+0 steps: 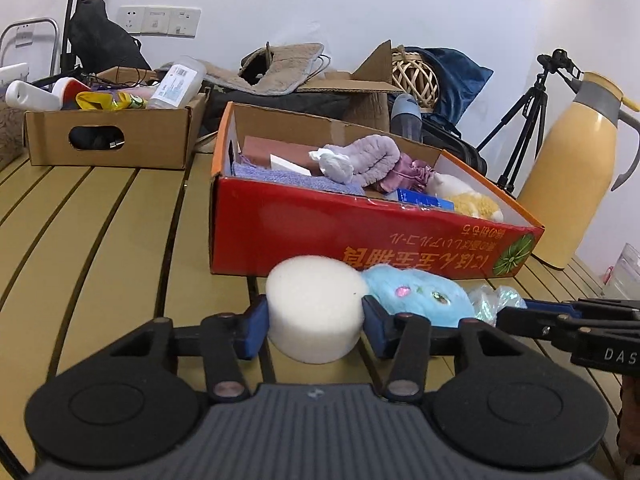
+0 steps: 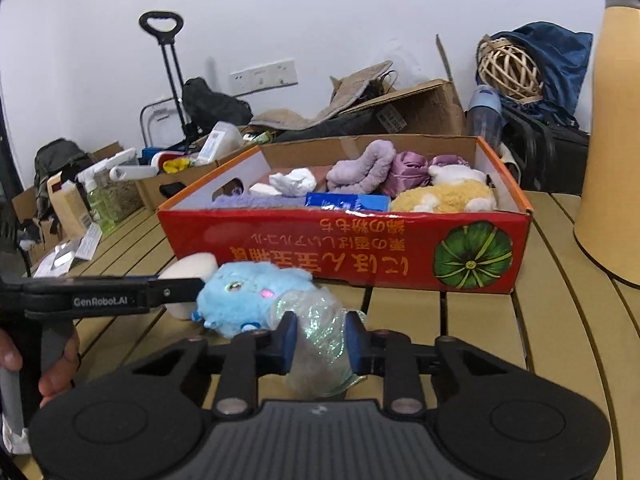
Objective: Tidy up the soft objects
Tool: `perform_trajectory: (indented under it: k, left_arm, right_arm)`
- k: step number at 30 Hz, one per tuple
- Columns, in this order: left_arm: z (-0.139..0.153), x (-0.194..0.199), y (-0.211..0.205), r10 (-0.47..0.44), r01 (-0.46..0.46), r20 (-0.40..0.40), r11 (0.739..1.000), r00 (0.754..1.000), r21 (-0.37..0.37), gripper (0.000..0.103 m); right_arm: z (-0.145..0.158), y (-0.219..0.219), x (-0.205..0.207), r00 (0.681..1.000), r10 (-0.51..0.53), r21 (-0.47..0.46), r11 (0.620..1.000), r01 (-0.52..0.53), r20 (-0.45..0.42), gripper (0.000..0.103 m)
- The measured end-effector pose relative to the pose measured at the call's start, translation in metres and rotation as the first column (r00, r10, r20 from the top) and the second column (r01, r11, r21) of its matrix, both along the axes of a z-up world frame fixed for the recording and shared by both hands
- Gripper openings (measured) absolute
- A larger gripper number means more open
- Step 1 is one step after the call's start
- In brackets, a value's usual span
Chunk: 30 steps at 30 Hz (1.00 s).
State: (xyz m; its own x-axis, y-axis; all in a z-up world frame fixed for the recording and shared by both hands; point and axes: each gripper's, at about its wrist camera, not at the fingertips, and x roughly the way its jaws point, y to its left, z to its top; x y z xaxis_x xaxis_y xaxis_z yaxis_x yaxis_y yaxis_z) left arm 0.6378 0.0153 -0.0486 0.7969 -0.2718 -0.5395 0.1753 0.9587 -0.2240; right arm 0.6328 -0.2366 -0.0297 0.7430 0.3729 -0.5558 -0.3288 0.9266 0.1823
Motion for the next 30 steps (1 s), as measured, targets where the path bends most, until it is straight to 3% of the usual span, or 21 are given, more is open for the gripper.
perform_trajectory:
  k: [6,10,14,21,25,30]
  left_arm:
    - [0.013,-0.022,-0.002,0.072,-0.072,0.04,0.997,0.997,0.024,0.049]
    - [0.037,-0.088,-0.003,0.109,-0.108,0.092,0.994,0.99,-0.009,0.05]
    - [0.066,-0.165,-0.011,0.108,-0.113,0.172,0.993,0.979,0.021,0.051]
    - [0.117,-0.261,-0.03,0.101,-0.106,0.327,0.994,0.94,-0.002,0.051]
    - [0.132,-0.287,-0.039,0.091,-0.101,0.381,0.995,0.92,0.006,0.052]
    - [0.138,-0.29,-0.045,0.07,-0.081,0.399,0.997,0.914,0.011,0.052]
  right_arm:
    - [0.004,-0.003,-0.014,0.999,-0.023,0.014,1.0,0.023,0.024,0.02]
    - [0.019,-0.009,-0.056,0.996,-0.042,0.004,0.999,0.042,0.08,0.02]
    - [0.052,-0.031,-0.117,0.987,-0.074,0.103,0.993,0.059,0.142,0.02]
    - [0.115,-0.05,-0.216,0.947,-0.072,0.123,0.992,0.035,0.313,0.02]
    - [0.129,-0.057,-0.244,0.931,-0.08,0.15,0.988,0.028,0.356,0.02]
    - [0.133,-0.058,-0.25,0.926,-0.087,0.142,0.989,0.036,0.367,0.02]
